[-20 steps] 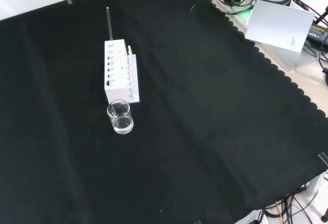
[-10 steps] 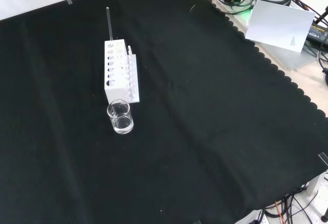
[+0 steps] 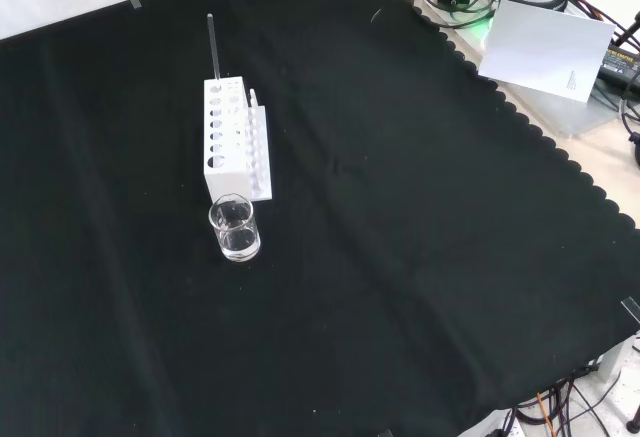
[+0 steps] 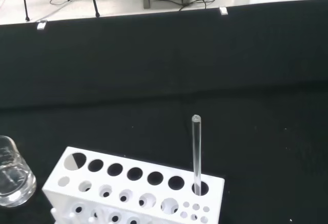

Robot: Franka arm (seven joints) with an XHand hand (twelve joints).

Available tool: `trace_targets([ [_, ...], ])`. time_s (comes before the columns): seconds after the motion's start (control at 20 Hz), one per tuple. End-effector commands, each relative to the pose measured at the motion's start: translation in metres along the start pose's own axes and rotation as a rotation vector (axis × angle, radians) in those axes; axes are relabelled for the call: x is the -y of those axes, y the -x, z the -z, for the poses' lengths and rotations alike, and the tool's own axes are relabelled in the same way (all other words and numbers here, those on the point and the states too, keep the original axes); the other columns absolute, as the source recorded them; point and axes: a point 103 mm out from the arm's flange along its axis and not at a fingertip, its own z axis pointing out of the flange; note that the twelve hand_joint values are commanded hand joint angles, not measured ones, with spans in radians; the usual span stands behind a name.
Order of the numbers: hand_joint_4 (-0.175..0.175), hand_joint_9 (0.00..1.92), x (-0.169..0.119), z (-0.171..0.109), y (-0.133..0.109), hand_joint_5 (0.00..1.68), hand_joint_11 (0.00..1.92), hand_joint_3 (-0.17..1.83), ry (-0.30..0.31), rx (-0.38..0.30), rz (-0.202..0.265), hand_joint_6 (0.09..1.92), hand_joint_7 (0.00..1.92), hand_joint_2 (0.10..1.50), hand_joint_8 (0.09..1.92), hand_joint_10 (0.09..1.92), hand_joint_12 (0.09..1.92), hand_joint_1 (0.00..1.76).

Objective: Take the glass rod from the white test tube rack.

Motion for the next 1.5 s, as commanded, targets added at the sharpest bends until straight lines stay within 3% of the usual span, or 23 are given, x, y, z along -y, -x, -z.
trace_targets([
  [0.05,-0.174,0.57,-0.021,-0.018,0.017,0.3,0.43,0.71,-0.007,-0.012,0.006,0.09,0.28,0.81,0.91,0.85,1.4,0.75],
  [1.0,-0.175,0.78,-0.032,-0.076,0.02,0.37,0.52,0.7,-0.075,0.034,0.028,0.11,0.45,0.81,0.91,0.81,1.39,0.77],
  [1.5,-0.175,0.85,-0.045,-0.113,0.014,0.39,0.53,0.7,-0.111,0.013,0.054,0.13,0.51,0.81,0.91,0.82,1.39,0.77],
])
